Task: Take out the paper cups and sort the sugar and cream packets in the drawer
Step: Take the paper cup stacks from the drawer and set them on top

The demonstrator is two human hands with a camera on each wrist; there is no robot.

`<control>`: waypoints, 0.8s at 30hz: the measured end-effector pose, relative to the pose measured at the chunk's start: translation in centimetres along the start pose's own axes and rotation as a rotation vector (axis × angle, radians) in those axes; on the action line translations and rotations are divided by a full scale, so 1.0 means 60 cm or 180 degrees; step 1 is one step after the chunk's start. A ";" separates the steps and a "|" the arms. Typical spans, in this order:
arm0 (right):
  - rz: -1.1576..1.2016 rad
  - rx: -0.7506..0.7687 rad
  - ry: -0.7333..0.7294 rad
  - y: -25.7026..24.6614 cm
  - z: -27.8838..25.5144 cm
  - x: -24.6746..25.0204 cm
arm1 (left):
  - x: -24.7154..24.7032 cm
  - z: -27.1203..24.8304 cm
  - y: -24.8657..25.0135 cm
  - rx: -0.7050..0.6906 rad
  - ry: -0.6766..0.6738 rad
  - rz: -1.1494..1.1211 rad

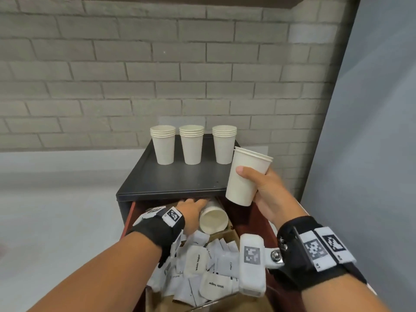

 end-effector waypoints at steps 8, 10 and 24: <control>0.0022 -0.0155 0.0172 0.030 -0.002 0.010 | 0.006 0.050 0.006 -0.0502 -0.0129 0.0484; 0.0023 -0.0172 0.0190 0.031 -0.002 0.013 | 0.009 0.054 0.007 -0.0521 -0.0171 0.0525; -0.0140 -0.0047 0.0446 0.040 -0.002 0.015 | 0.006 0.035 -0.036 0.0206 -0.0200 -0.0153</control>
Point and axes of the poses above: each hand's wrist, its own z-axis towards the middle knuckle, its own x-axis out of the back of the hand, y = z × x, the point moved 1 cm from there along z, towards the middle knuckle, and after that the axes turned 8 degrees about -y, right-handed, at the moved point
